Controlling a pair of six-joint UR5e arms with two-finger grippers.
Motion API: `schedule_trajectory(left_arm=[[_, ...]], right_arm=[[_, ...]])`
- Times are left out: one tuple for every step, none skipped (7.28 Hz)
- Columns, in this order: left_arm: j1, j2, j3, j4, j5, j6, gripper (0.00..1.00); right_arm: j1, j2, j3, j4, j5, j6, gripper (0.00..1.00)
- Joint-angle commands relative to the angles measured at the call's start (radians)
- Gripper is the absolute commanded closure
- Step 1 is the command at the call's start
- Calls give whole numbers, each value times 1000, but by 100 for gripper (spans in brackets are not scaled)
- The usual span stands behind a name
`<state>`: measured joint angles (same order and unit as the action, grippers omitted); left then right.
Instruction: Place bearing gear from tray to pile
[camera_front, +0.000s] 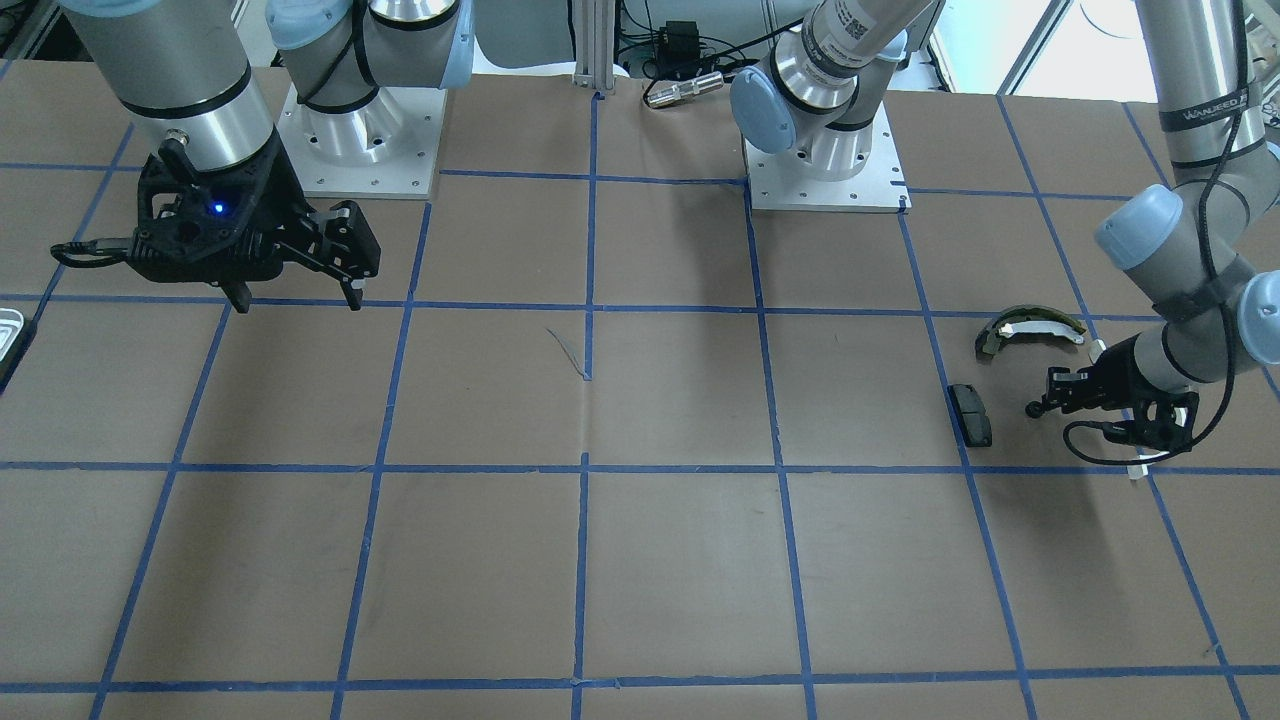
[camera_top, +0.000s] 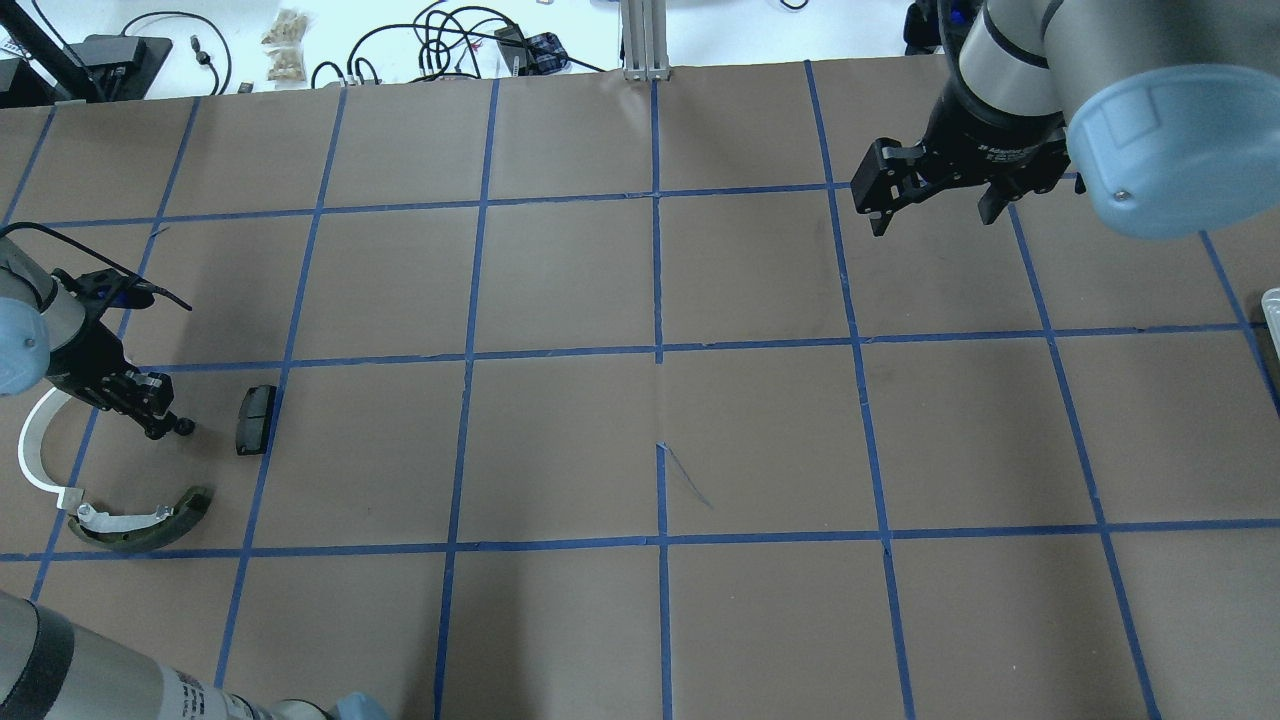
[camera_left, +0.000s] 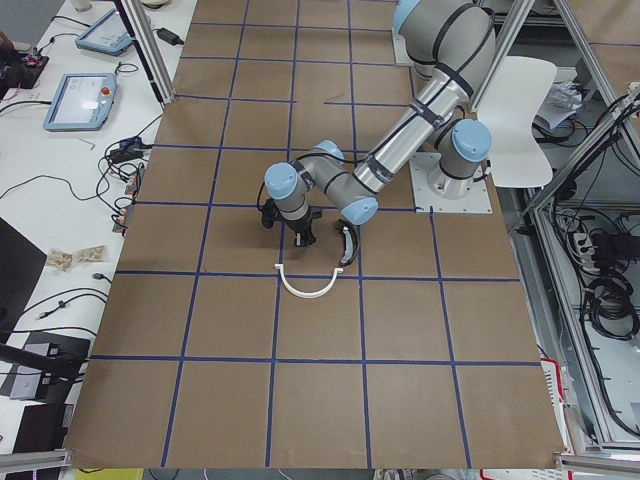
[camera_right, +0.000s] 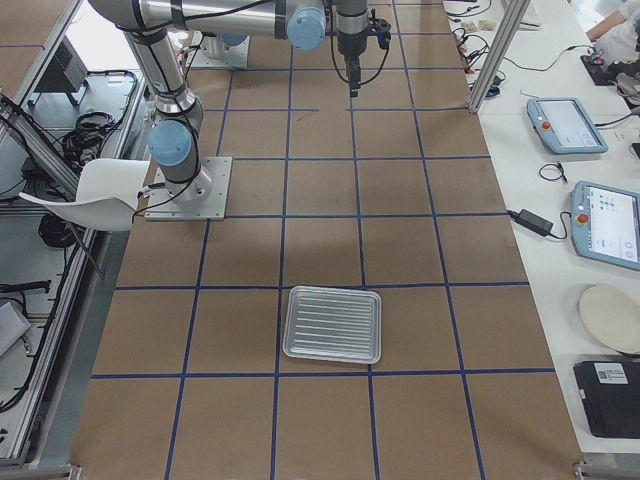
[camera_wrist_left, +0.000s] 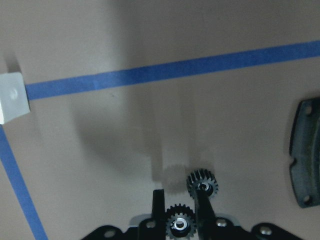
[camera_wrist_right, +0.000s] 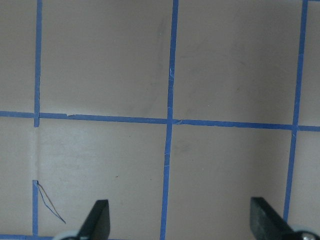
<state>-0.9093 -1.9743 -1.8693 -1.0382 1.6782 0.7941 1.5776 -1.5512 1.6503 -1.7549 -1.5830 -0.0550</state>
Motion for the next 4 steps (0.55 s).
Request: schedule_trajectory(left_arm=[[0,-8,6,1,-3,-1,87],[0,-8,6,1,-3,0,84],[0,-8,6,1,-3,-1,45],[0,-8,6,0,-3,-1,15]], right_arm=[[1,5,0,0,0,0,0],[1,5,0,0,-2,0,0],[-1,5,0,0,-2,0,0],[-1,6,2,0,0,0,0]])
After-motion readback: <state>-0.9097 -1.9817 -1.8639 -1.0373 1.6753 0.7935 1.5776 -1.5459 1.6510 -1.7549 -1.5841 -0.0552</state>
